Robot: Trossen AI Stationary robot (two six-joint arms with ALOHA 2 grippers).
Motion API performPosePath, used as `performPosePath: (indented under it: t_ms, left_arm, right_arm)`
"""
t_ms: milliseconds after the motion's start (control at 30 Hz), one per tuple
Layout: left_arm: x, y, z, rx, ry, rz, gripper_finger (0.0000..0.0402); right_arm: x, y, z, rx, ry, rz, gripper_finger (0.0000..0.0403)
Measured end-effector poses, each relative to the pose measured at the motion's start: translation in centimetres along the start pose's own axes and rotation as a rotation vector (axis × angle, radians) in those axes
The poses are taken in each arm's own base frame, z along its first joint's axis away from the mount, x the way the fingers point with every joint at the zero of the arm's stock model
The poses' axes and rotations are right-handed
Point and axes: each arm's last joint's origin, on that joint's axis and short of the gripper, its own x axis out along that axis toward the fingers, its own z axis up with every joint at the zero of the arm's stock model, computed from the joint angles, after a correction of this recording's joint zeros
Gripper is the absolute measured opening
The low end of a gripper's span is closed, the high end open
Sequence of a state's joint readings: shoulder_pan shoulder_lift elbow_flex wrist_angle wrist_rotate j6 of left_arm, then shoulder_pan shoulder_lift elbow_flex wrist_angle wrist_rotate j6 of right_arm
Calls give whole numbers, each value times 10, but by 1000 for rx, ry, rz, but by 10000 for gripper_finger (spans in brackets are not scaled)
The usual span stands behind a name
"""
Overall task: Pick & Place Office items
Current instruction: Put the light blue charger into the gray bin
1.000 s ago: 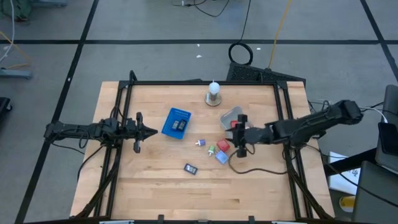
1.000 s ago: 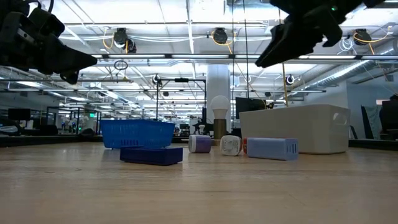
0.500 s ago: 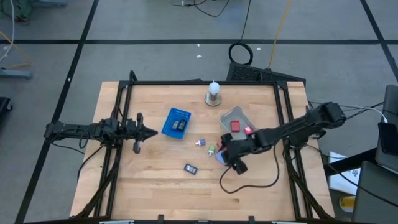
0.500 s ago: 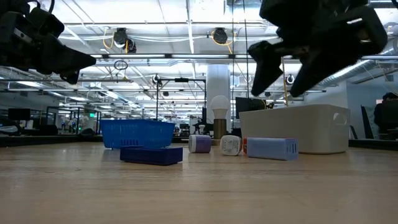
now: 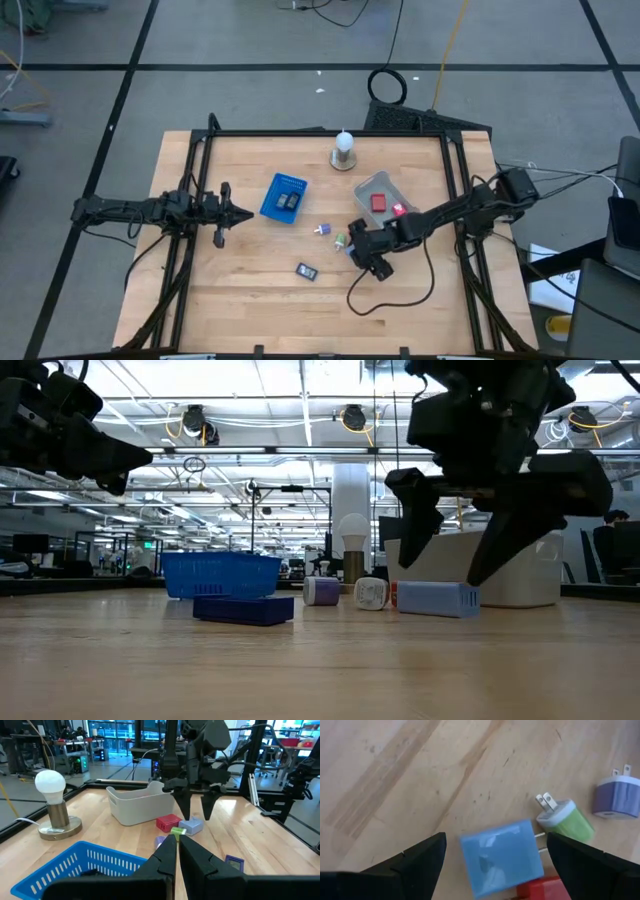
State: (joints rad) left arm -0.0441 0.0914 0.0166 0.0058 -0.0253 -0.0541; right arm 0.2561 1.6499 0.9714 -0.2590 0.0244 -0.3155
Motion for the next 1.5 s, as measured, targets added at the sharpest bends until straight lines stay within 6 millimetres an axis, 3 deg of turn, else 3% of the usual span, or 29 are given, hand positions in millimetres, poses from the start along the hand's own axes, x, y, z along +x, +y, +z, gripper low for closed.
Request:
performPosePath:
  t_ms: [733, 1100, 1500]
  left_arm:
    - [0, 0, 0, 12, 1, -1, 21]
    - [0, 0, 0, 15, 3, -8, 21]
    - [1, 0, -1, 16, 10, -17, 21]
  right_arm:
    - [0, -31, -12, 84, -36, 92, 341]
    - [31, -29, -19, 75, -3, 156, 341]
    - [34, -20, -14, 45, -16, 158, 341]
